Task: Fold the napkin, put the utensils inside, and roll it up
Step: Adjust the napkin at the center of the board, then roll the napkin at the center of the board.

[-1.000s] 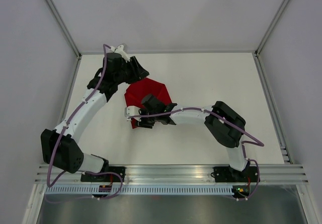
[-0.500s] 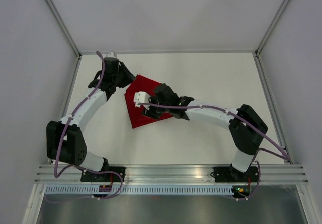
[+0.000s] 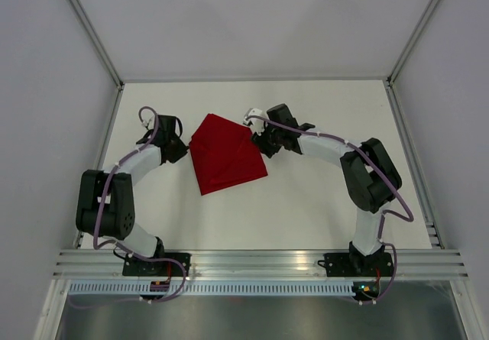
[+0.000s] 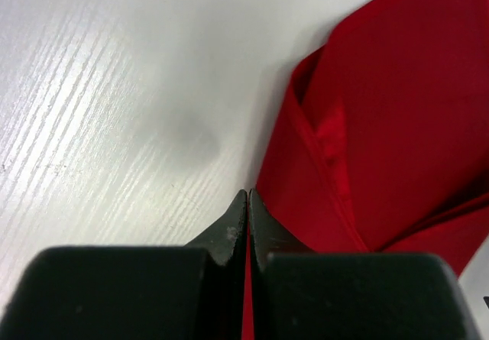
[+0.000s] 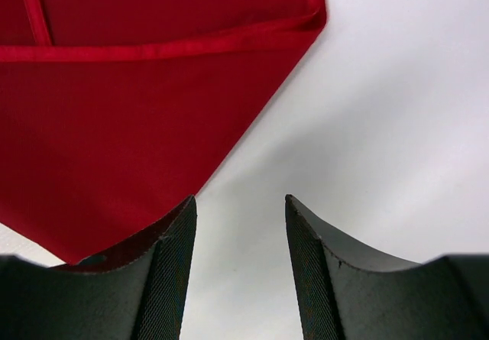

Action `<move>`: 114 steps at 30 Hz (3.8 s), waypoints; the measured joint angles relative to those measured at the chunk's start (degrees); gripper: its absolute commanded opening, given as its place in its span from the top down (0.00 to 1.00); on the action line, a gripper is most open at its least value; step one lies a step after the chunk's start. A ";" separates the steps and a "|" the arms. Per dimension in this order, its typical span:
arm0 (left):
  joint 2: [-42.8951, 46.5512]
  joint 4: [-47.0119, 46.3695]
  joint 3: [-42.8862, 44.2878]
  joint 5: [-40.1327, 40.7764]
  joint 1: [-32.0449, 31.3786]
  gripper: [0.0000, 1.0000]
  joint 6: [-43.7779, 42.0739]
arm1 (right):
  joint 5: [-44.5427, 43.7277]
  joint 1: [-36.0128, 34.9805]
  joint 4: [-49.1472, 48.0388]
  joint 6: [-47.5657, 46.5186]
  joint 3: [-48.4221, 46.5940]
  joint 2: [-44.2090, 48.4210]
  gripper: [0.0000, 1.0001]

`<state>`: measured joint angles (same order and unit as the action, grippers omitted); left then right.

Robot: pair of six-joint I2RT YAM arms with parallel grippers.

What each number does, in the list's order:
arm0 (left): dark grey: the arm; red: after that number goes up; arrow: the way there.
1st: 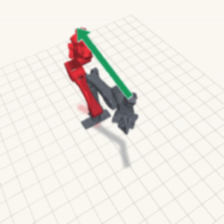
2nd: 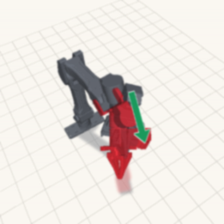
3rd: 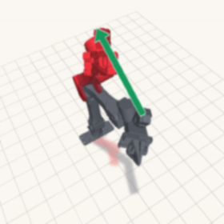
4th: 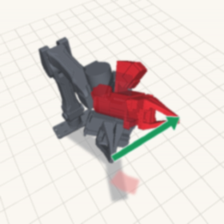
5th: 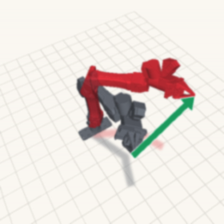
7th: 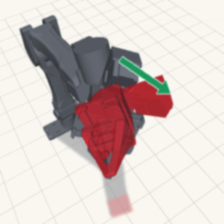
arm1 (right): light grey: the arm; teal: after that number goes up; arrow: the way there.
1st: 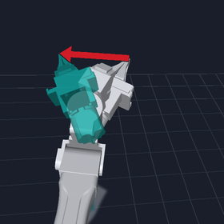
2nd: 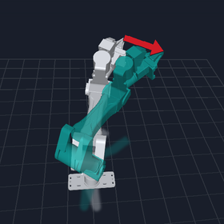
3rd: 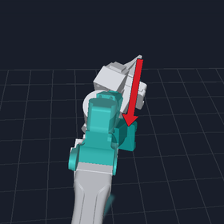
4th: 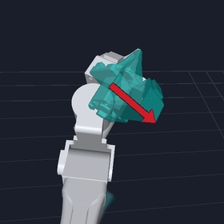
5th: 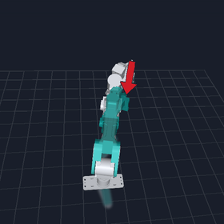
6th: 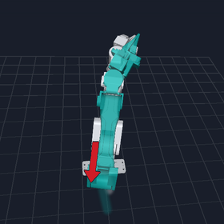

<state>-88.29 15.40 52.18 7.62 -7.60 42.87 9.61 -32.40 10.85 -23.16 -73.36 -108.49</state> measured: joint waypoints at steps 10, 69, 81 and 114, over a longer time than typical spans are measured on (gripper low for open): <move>-8.92 -1.33 0.68 -0.09 0.04 0.98 0.90 | 1.49 0.48 1.36 1.53 -1.05 -5.68 0.44; -28.04 6.19 26.32 -14.03 -2.29 0.82 -12.46 | 6.75 -1.27 8.09 8.74 -13.70 -13.51 0.46; -25.53 6.99 26.40 -15.26 0.63 0.43 -14.08 | 3.80 -0.48 9.49 8.83 -14.69 -9.55 0.43; 11.45 -0.98 14.86 -21.79 2.58 0.41 -16.41 | 2.14 -17.31 0.09 -7.78 5.70 1.53 0.35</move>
<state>-76.84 14.41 67.05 -14.17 -5.02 26.46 11.75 -49.71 10.94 -30.94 -67.66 -106.96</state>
